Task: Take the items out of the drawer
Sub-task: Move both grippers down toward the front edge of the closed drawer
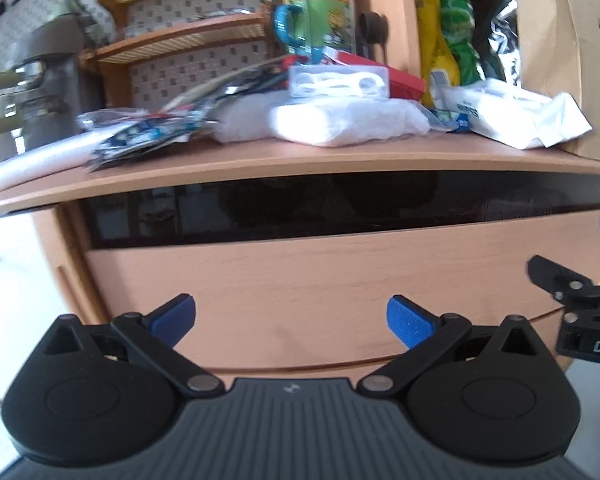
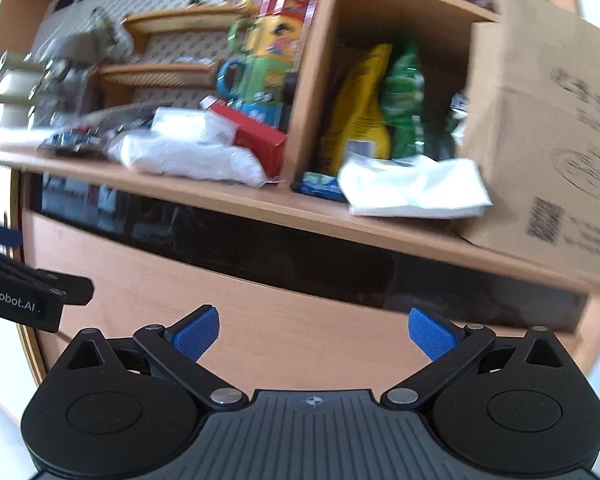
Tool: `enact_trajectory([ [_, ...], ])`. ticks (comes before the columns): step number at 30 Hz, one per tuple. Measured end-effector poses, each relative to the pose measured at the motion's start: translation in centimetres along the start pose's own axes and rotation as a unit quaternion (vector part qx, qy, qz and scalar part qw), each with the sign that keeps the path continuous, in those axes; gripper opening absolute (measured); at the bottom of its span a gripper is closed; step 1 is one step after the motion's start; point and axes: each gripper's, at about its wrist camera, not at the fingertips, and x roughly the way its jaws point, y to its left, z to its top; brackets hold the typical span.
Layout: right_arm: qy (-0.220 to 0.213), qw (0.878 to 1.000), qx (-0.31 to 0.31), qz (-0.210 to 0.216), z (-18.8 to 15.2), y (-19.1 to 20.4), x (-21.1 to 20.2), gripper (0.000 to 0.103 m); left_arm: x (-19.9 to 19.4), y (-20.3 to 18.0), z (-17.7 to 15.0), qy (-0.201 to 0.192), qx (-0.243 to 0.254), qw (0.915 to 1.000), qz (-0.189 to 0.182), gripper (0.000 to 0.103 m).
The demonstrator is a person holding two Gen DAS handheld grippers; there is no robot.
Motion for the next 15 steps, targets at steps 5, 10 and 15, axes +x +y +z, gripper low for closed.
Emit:
enact_trajectory([
  [5,0.001,1.0,-0.02,0.018,0.6,0.0,2.1,0.103,2.3,-1.3,0.1,0.001,0.076,0.9968,-0.024,0.103],
  [10,0.008,0.998,-0.05,0.034,0.8,0.6,4.0,0.103,3.8,-2.1,0.7,-0.011,0.119,0.9925,-0.023,0.103],
  [15,0.017,0.994,-0.087,0.058,0.8,0.9,5.0,0.102,5.4,-2.4,1.2,-0.028,0.172,0.9843,-0.031,0.103],
])
